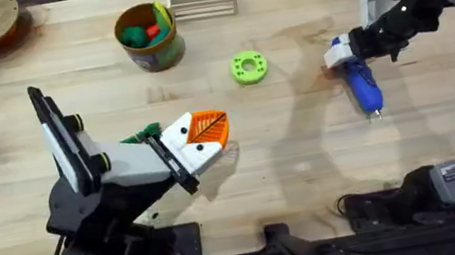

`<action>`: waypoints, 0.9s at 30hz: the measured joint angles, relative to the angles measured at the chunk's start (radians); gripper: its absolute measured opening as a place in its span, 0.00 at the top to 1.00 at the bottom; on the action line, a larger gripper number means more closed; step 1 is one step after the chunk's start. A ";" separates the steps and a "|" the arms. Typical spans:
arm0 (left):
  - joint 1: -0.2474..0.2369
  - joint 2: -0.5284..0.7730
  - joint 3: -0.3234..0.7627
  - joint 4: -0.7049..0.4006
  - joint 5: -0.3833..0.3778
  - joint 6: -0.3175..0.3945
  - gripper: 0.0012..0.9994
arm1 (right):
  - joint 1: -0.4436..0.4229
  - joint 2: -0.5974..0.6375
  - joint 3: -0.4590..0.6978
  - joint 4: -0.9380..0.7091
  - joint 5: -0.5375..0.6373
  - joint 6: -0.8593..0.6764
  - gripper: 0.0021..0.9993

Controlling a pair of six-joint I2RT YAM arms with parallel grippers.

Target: Pick up the gripper from the table and insert it into the empty holder that is missing its gripper. Then pick up a screw, insert it into the mounting hole, and use the screwdriver to tighten it. Finally, clean up the table by picking up the vegetable and placing it into the bucket.

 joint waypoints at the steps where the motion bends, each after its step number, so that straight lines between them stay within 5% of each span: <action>1: 0.000 0.000 0.000 0.000 0.000 0.000 1.00 | 0.000 0.000 0.000 0.000 0.000 0.003 0.22; 4: 0.000 0.000 0.000 0.000 0.000 0.000 1.00 | 0.000 0.000 0.000 0.002 -0.002 0.010 0.38; 9: 0.000 0.000 0.000 0.000 0.000 0.000 1.00 | -0.002 0.004 0.001 0.015 0.008 0.011 0.93; 10: 0.000 0.000 0.000 0.000 0.000 0.000 1.00 | -0.002 0.005 0.005 0.016 0.008 0.011 0.97; 20: 0.000 0.000 0.000 0.000 0.000 0.000 1.00 | -0.002 -0.022 0.084 -0.174 0.000 0.014 0.97; 27: 0.000 0.000 0.000 0.000 0.000 0.000 1.00 | -0.001 -0.261 0.097 -0.106 0.000 0.021 0.97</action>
